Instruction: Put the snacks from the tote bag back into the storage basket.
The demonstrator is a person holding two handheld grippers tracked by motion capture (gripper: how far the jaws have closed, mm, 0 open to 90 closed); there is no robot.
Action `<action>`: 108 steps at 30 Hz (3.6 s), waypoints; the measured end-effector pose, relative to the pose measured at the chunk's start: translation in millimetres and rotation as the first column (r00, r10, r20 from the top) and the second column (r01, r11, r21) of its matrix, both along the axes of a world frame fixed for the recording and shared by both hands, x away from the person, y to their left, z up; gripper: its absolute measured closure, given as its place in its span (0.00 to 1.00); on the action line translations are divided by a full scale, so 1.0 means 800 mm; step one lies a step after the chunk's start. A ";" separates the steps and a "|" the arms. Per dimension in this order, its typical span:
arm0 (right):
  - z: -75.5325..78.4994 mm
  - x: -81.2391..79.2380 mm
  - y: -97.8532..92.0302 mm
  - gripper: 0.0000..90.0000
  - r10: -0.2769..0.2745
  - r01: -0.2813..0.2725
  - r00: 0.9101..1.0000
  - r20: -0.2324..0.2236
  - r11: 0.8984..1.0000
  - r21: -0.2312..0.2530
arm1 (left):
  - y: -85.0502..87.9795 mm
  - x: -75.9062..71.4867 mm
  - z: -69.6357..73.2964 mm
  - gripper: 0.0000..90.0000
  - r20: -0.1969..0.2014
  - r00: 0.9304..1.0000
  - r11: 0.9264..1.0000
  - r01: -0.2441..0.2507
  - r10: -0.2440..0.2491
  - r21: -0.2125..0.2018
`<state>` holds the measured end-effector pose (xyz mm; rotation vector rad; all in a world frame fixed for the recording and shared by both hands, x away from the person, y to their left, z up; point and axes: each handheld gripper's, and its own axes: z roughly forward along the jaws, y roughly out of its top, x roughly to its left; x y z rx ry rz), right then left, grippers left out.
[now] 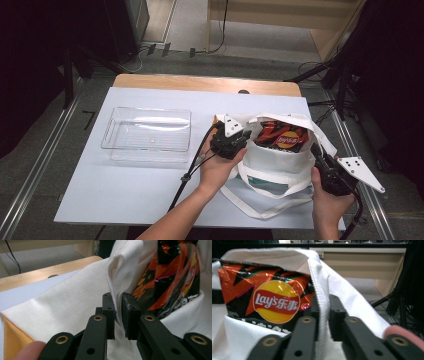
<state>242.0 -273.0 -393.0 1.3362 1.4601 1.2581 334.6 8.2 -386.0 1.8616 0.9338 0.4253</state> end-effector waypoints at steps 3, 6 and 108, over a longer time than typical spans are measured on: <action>0.005 0.002 -0.001 0.98 0.013 -0.013 1.000 0.007 1.000 0.001 | -0.004 0.010 -0.009 0.93 -0.033 0.999 1.000 0.004 -0.004 0.001; 0.009 0.006 -0.001 0.98 0.018 -0.019 1.000 0.010 1.000 0.012 | -0.010 0.015 -0.021 0.93 -0.060 0.998 1.000 0.013 -0.011 0.024; -0.092 0.046 0.020 0.98 0.053 -0.060 0.922 -0.385 0.998 -0.006 | 0.019 -0.015 -0.091 0.84 -0.100 0.995 1.000 -0.023 0.025 0.017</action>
